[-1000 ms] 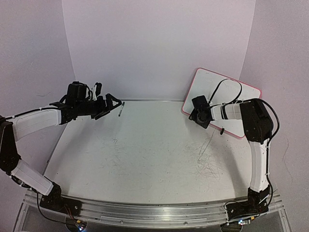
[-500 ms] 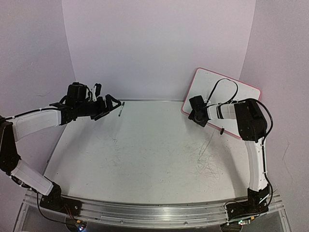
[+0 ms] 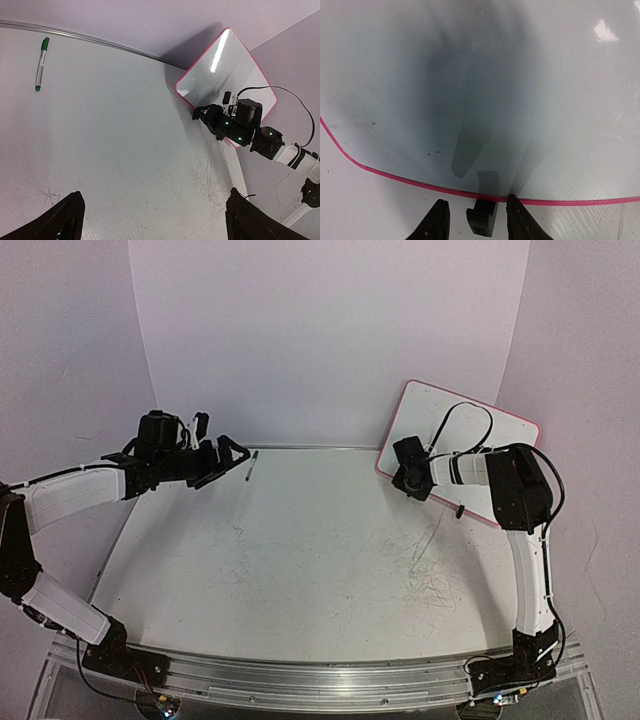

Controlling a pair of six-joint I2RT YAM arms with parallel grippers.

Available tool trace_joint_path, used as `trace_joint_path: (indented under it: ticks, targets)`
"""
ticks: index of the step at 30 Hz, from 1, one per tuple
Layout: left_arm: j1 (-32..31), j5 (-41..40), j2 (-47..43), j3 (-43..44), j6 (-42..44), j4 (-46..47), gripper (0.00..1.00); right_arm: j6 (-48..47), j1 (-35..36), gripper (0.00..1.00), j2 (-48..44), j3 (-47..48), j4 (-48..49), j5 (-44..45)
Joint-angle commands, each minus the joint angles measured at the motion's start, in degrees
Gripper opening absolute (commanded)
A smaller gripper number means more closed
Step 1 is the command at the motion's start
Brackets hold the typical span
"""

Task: Write a sentence on the whiteboard
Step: Move the whiteboard to the center of the board.

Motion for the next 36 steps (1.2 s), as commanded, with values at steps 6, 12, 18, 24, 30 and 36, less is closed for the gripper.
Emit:
trace_joint_path:
  ticks: [6,12,18,24,30,36]
  targets:
    - [-0.12,-0.55,-1.87,-0.18,1.16,1.38,0.99,-0.61,-0.97,0.3,-0.25,0.02,0.51,-0.21]
    - [-0.11,-0.38,-1.53,0.2,1.2,1.34,0.99,-1.08,-0.99,0.17,-0.8,-0.48,0.51,-0.72]
    - [-0.12,-0.46,-1.49,0.14,1.15,1.38,0.99,-2.11,-0.81,0.12,-1.87,-1.55,0.51,-1.44]
    - [-0.14,-0.54,-1.55,0.14,1.2,1.38,0.99,-4.19,0.44,0.07,-3.84,-3.82,0.58,-1.96]
    - [-0.13,-0.63,-1.29,-0.06,1.14,1.43,0.99,-5.29,2.63,0.06,-7.34,-8.02,1.27,-2.61]
    - [-0.13,-0.87,-1.63,-0.54,1.27,1.43,0.99,-9.35,6.5,0.04,-10.97,-13.73,4.97,-3.98]
